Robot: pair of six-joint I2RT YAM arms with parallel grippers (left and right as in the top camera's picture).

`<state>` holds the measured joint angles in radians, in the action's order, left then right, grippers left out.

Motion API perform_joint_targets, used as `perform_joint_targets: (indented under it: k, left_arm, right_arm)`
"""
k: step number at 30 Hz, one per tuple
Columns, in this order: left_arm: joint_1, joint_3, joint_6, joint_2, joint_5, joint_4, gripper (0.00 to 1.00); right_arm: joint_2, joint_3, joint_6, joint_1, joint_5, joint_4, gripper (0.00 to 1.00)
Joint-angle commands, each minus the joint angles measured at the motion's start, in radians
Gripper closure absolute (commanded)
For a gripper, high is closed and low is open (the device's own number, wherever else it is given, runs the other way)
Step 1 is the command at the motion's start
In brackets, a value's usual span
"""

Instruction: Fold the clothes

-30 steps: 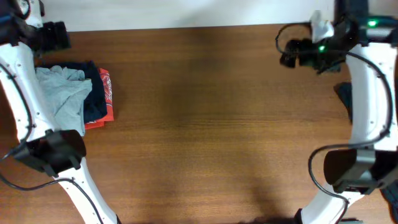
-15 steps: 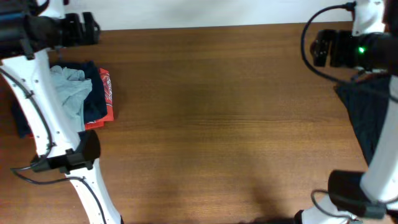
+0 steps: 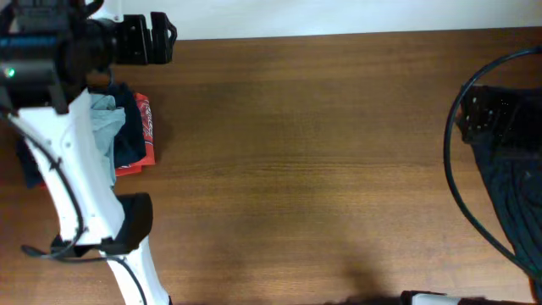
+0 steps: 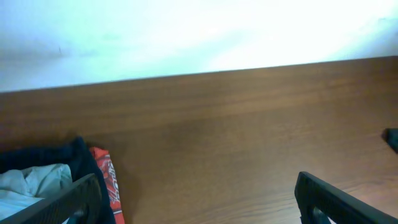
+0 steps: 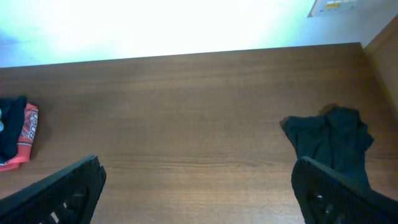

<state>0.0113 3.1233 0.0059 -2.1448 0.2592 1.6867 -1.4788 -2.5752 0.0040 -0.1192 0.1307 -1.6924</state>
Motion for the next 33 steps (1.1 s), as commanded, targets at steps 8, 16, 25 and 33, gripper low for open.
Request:
perform_joint_targets:
  k: [8,16,25,33]
  left_arm:
    - [0.002,0.006,-0.014,0.026,0.01,0.001,0.01]
    - [0.002,0.003,-0.014,0.026,0.01,0.001,0.01]
    - [0.002,0.003,-0.014,0.026,0.01,0.0,0.01]
    - [0.002,0.003,-0.014,0.026,0.01,0.0,0.01]
  right_arm:
    - [-0.024,-0.006,0.012,-0.006,-0.012,-0.006,0.01]
    - [-0.033,-0.006,0.011,-0.006,-0.012,-0.006,0.01]
    - [0.029,0.087,0.011,-0.006,-0.012,-0.006,0.01]
    - [0.387,0.575,0.012,-0.006,-0.012,-0.006,0.01]
